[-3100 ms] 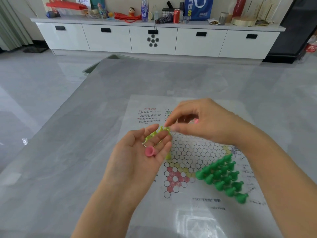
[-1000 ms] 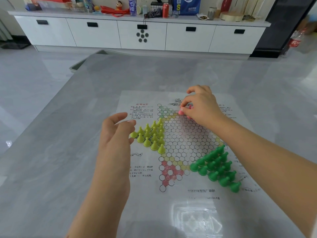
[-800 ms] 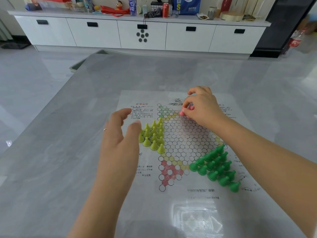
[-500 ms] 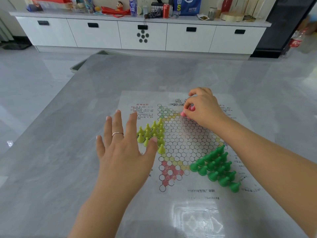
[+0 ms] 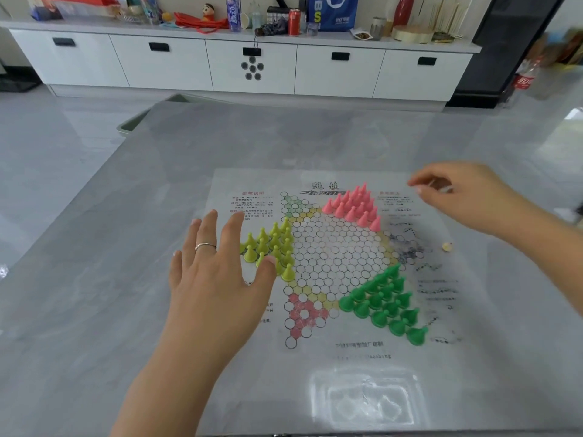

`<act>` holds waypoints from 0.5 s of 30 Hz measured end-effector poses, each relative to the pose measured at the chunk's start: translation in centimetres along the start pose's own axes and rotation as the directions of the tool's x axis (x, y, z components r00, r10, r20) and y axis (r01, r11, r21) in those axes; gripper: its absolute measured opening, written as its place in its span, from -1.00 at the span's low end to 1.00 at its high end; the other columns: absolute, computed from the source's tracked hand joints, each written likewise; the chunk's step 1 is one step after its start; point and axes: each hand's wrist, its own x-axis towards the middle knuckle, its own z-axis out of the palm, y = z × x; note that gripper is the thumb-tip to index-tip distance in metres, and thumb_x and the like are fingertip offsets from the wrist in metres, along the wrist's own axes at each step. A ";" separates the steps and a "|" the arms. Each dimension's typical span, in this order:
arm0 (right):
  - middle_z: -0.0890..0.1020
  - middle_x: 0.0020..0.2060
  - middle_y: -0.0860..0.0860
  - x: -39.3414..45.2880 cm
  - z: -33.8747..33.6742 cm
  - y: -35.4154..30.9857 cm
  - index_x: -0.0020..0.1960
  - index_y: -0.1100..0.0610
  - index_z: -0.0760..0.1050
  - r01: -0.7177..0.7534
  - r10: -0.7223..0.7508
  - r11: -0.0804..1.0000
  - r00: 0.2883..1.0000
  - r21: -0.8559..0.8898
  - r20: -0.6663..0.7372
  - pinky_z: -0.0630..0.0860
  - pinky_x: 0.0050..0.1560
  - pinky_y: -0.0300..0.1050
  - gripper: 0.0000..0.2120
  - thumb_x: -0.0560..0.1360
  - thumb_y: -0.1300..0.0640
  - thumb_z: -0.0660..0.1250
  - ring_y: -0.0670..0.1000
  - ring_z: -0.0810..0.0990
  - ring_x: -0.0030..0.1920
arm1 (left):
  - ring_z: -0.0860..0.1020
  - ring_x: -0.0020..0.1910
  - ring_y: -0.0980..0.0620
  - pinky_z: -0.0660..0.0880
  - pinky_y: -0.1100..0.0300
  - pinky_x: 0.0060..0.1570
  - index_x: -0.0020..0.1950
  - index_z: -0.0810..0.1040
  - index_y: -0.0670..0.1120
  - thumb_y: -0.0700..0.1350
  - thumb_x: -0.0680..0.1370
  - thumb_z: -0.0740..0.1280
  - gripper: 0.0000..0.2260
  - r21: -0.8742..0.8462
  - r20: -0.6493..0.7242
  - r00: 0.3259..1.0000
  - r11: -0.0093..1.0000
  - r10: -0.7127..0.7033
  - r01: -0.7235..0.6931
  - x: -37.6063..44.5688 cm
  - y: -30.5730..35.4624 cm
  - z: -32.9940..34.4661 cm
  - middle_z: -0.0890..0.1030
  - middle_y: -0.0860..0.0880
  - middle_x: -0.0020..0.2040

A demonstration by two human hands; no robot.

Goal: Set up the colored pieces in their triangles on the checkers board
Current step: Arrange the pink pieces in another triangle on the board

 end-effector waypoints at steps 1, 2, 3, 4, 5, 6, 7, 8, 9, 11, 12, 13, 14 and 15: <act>0.59 0.00 0.06 -1.4 0.0 1.3 0.05 0.08 0.55 -0.025 0.030 0.999 0.994 -0.046 0.101 0.35 -0.03 -0.19 -0.83 0.48 0.16 0.30 -0.03 0.49 -0.07 | -0.13 0.50 0.08 -0.08 -0.02 0.44 0.48 0.04 0.13 0.20 0.43 0.04 -0.38 -0.011 -0.012 1.000 1.000 0.011 -0.011 0.0 0.1 0.0 -0.02 0.02 0.53; 0.56 0.03 0.06 -2.7 0.3 2.5 0.09 0.08 0.54 -0.035 0.053 0.994 0.980 -0.101 0.190 0.32 -0.02 -0.22 -0.80 0.47 0.14 0.32 -0.02 0.48 -0.03 | -0.11 0.50 0.06 -0.06 -0.02 0.44 0.47 0.05 0.12 0.19 0.44 0.06 -0.39 -0.015 -0.021 1.000 1.000 0.018 -0.018 0.0 0.2 0.0 0.01 0.02 0.53; 0.54 0.06 0.06 -3.9 0.8 3.5 0.13 0.07 0.53 -0.028 0.062 0.990 0.967 -0.138 0.247 0.28 0.00 -0.26 -0.75 0.46 0.12 0.34 -0.01 0.47 0.02 | -0.09 0.50 0.05 -0.05 -0.02 0.44 0.47 0.06 0.11 0.18 0.45 0.08 -0.40 -0.013 -0.026 0.999 1.000 0.023 -0.023 0.0 0.3 0.0 0.02 0.01 0.53; 0.52 0.06 0.05 -4.8 1.2 4.2 0.15 0.06 0.52 -0.025 0.067 0.987 0.960 -0.156 0.271 0.26 0.02 -0.29 -0.73 0.45 0.11 0.35 0.00 0.46 0.06 | -0.08 0.50 0.04 -0.05 -0.03 0.44 0.47 0.07 0.11 0.16 0.46 0.09 -0.41 -0.008 -0.028 0.999 1.000 0.026 -0.026 -0.1 0.4 0.1 0.03 0.01 0.53; 0.51 0.03 0.03 -5.6 1.6 4.7 0.14 0.05 0.53 -0.027 0.067 0.988 0.963 -0.153 0.261 0.26 0.03 -0.28 -0.72 0.44 0.10 0.36 0.01 0.46 0.07 | -0.08 0.50 0.03 -0.04 -0.03 0.44 0.47 0.07 0.11 0.15 0.47 0.11 -0.42 -0.001 -0.027 0.999 1.000 0.028 -0.028 -0.1 0.4 0.3 0.03 0.01 0.53; 0.49 -0.01 0.01 -6.1 1.9 5.0 0.12 0.04 0.54 -0.046 0.077 0.990 0.969 -0.137 0.233 0.31 0.04 -0.24 -0.74 0.43 0.12 0.37 0.02 0.48 0.04 | -0.08 0.50 0.03 -0.04 -0.04 0.44 0.47 0.07 0.11 0.15 0.47 0.12 -0.42 0.004 -0.024 0.999 1.000 0.029 -0.028 -0.2 0.4 0.4 0.03 0.01 0.53; 0.47 -0.06 0.00 -6.4 2.1 5.2 0.08 0.06 0.55 -0.065 0.086 0.991 0.978 -0.118 0.189 0.36 0.02 -0.19 -0.77 0.42 0.15 0.38 0.03 0.50 0.00 | -0.09 0.50 0.03 -0.05 -0.04 0.44 0.47 0.06 0.11 0.15 0.46 0.11 -0.41 0.008 -0.021 0.999 1.000 0.031 -0.030 -0.3 0.4 0.6 0.03 0.01 0.53; 0.48 -0.10 0.01 -6.6 2.2 5.3 0.03 0.07 0.56 -0.086 0.103 0.990 0.983 -0.111 0.155 0.40 -0.01 -0.15 -0.81 0.42 0.19 0.38 0.05 0.51 -0.05 | -0.09 0.50 0.03 -0.05 -0.04 0.44 0.47 0.06 0.12 0.16 0.46 0.10 -0.41 0.013 -0.016 0.999 0.999 0.035 -0.035 -0.4 0.4 0.8 0.02 0.01 0.53; 0.49 -0.12 0.02 -6.6 2.3 5.2 -0.01 0.08 0.56 -0.100 0.115 0.988 0.984 -0.114 0.134 0.42 -0.05 -0.13 -0.85 0.42 0.21 0.37 0.06 0.53 -0.10 | -0.10 0.50 0.03 -0.06 -0.04 0.45 0.47 0.05 0.12 0.17 0.45 0.09 -0.40 0.027 -0.008 0.999 0.999 0.043 -0.043 -0.5 0.4 0.9 0.01 0.01 0.53; 0.53 -0.15 0.06 -6.3 2.2 4.7 -0.07 0.09 0.56 -0.091 0.110 0.986 0.984 -0.137 0.143 0.44 -0.06 -0.09 -0.90 0.44 0.24 0.34 0.08 0.54 -0.13 | -0.13 0.50 0.04 -0.09 -0.03 0.45 0.47 0.03 0.13 0.19 0.46 0.08 -0.40 0.062 0.010 0.998 0.996 0.061 -0.062 -0.6 0.4 1.2 -0.01 0.01 0.53; 0.54 -0.15 0.07 -6.0 2.1 4.1 -0.08 0.09 0.56 -0.070 0.092 0.987 0.984 -0.142 0.151 0.44 -0.06 -0.10 -0.90 0.44 0.24 0.33 0.08 0.54 -0.14 | -0.16 0.50 0.04 -0.12 -0.04 0.44 0.47 0.01 0.14 0.20 0.46 0.07 -0.40 0.078 0.018 0.997 0.994 0.071 -0.072 -0.6 0.3 1.3 -0.03 0.02 0.54; 0.55 -0.16 0.06 -5.6 1.8 3.3 -0.08 0.10 0.56 -0.041 0.059 0.991 0.988 -0.129 0.139 0.44 -0.08 -0.14 -0.90 0.45 0.24 0.32 0.05 0.53 -0.15 | -0.19 0.50 0.05 -0.15 -0.04 0.44 0.48 -0.01 0.15 0.21 0.46 0.06 -0.40 0.097 0.028 0.996 0.992 0.082 -0.084 -0.6 0.2 1.5 -0.05 0.02 0.54; 0.56 -0.17 0.02 -5.2 1.5 2.0 -0.06 0.08 0.55 -0.012 0.022 0.996 0.993 -0.091 0.113 0.43 -0.11 -0.24 -0.89 0.45 0.24 0.32 -0.01 0.53 -0.17 | -0.22 0.49 0.05 -0.19 -0.04 0.43 0.48 -0.03 0.16 0.22 0.47 0.04 -0.40 0.119 0.045 0.995 0.989 0.087 -0.092 -0.6 0.2 1.5 -0.09 0.04 0.54; 0.55 -0.19 -0.04 -4.8 1.4 0.6 -0.05 0.06 0.54 0.035 -0.032 0.999 0.996 -0.036 0.082 0.40 -0.16 -0.36 -0.87 0.45 0.23 0.32 -0.10 0.52 -0.19 | -0.25 0.49 0.05 -0.22 -0.03 0.42 0.48 -0.06 0.17 0.24 0.47 0.02 -0.39 0.143 0.057 0.994 0.985 0.091 -0.098 -0.6 0.1 1.6 -0.12 0.05 0.54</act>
